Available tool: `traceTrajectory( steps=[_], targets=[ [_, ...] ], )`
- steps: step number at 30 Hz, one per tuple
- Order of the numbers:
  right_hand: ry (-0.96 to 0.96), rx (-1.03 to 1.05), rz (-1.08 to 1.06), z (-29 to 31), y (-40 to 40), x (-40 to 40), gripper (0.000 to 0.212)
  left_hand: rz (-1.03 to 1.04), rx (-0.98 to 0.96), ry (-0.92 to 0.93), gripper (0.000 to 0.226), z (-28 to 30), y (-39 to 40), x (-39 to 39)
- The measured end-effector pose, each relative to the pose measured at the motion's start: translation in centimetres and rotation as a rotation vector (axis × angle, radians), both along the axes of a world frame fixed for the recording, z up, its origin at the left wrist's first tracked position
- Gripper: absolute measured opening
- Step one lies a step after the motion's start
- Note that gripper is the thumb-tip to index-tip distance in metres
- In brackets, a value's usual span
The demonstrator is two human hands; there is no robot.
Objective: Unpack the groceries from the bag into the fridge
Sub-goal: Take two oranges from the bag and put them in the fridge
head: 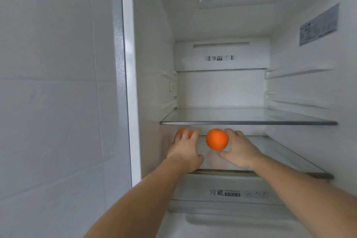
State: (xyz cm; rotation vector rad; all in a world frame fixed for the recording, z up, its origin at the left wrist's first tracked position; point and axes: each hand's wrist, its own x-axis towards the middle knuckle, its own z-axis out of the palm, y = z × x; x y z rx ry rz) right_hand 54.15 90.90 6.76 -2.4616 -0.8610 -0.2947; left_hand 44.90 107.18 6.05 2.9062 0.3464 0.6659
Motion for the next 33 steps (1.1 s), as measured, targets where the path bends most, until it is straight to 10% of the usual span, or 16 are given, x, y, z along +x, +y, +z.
traceTrajectory(
  steps=[16, 33],
  targets=[
    [-0.225, -0.237, -0.239, -2.1, -10.4, -20.7, 0.077, -0.591, -0.016, -0.166, 0.063, -2.7, -6.3, -12.2],
    [-0.140, -0.267, -0.873, -2.4, -38.6, -49.6, 0.070, -1.188, -0.101, -0.040, 0.055, -0.7, -36.6, -26.8]
  ],
)
